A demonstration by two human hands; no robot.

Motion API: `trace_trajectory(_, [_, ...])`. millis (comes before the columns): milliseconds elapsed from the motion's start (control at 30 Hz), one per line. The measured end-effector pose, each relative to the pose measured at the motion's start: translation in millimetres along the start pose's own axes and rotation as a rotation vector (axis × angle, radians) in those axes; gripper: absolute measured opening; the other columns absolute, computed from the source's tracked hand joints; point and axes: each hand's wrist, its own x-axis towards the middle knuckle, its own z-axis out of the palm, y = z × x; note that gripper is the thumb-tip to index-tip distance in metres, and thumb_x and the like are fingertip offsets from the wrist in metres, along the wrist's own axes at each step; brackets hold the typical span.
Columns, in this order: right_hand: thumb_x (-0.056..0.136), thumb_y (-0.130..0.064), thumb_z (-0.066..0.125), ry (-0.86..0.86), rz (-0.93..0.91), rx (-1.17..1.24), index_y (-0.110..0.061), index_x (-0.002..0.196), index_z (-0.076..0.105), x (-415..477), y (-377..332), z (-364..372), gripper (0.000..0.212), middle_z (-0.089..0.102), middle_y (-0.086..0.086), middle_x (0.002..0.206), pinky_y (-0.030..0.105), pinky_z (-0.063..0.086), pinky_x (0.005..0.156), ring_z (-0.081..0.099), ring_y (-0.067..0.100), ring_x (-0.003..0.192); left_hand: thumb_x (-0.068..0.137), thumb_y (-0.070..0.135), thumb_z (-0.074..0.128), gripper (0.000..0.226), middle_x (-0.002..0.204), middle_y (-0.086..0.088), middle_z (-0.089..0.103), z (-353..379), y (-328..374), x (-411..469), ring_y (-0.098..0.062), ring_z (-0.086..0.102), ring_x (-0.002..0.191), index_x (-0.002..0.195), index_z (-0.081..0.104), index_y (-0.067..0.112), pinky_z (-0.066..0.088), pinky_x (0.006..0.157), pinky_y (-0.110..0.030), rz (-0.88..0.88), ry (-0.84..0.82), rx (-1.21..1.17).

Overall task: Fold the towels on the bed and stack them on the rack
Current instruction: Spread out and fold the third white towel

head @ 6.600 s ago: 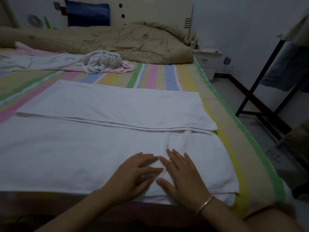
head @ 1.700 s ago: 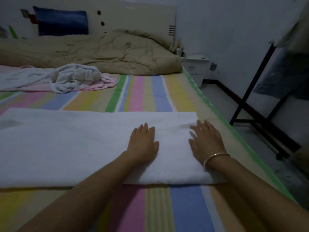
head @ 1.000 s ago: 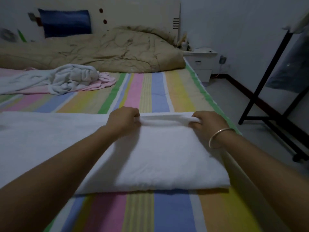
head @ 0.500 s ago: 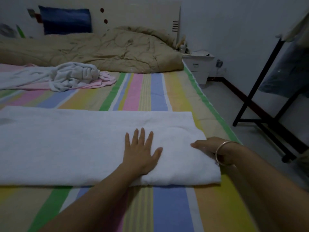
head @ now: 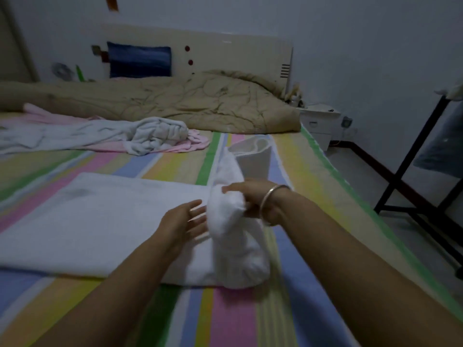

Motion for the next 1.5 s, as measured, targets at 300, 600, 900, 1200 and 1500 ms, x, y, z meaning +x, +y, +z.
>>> trace_trajectory(300, [0.097,-0.008,0.044,0.174,-0.076,-0.089,-0.012,0.099,0.059,49.9,40.1,83.5,0.016,0.064,0.011,0.080,0.020,0.047,0.041,0.063,0.020,0.051,0.101,0.026,0.044,0.021,0.071,-0.003,0.060,-126.8,24.8,21.1,-0.017,0.054,0.062,0.099,0.060,0.011,0.050,0.047,-0.023,-0.234,-0.023,0.126])
trace_trajectory(600, [0.089,-0.064,0.041,0.361,0.096,-1.058,-0.030,0.152,0.012,72.9,81.0,20.6,0.077,-0.003,0.004,0.160,0.047,0.013,0.117,0.002,0.035,0.146,0.081,0.020,0.077,0.033,0.104,-0.005,0.064,-64.0,26.1,29.8,-0.019,0.061,0.086,0.106,0.058,0.013,0.051,0.070,-0.027,0.137,-0.109,0.707])
trace_trajectory(900, [0.092,-0.065,0.026,0.250,0.051,-1.283,-0.038,0.151,0.004,89.9,92.6,30.6,0.069,-0.009,0.003,0.160,0.048,0.001,0.118,-0.014,0.030,0.146,0.083,0.026,0.074,0.054,0.128,-0.006,0.057,-97.9,-2.3,36.2,-0.027,0.053,0.118,0.128,0.050,0.009,0.041,0.090,-0.028,0.245,0.007,0.855])
trace_trajectory(1200, [0.089,-0.070,0.018,0.279,0.046,-1.433,-0.033,0.152,0.001,76.9,81.9,64.0,0.075,-0.007,0.001,0.161,0.054,-0.004,0.116,-0.008,0.026,0.147,0.084,0.023,0.064,0.037,0.111,0.001,0.066,-169.1,15.0,35.4,-0.024,0.063,0.101,0.121,0.058,0.022,0.050,0.092,-0.039,0.401,0.289,0.868])
trace_trajectory(1500, [0.054,-0.097,0.028,0.008,-0.134,-1.472,-0.022,0.151,-0.014,48.6,91.7,184.1,0.130,-0.018,0.007,0.158,0.062,-0.006,0.112,-0.016,0.023,0.146,0.091,0.050,0.054,0.060,0.056,-0.012,0.064,-277.4,43.0,-14.5,-0.031,0.064,0.063,0.050,0.064,0.007,0.046,0.062,-0.033,0.149,0.472,1.053])
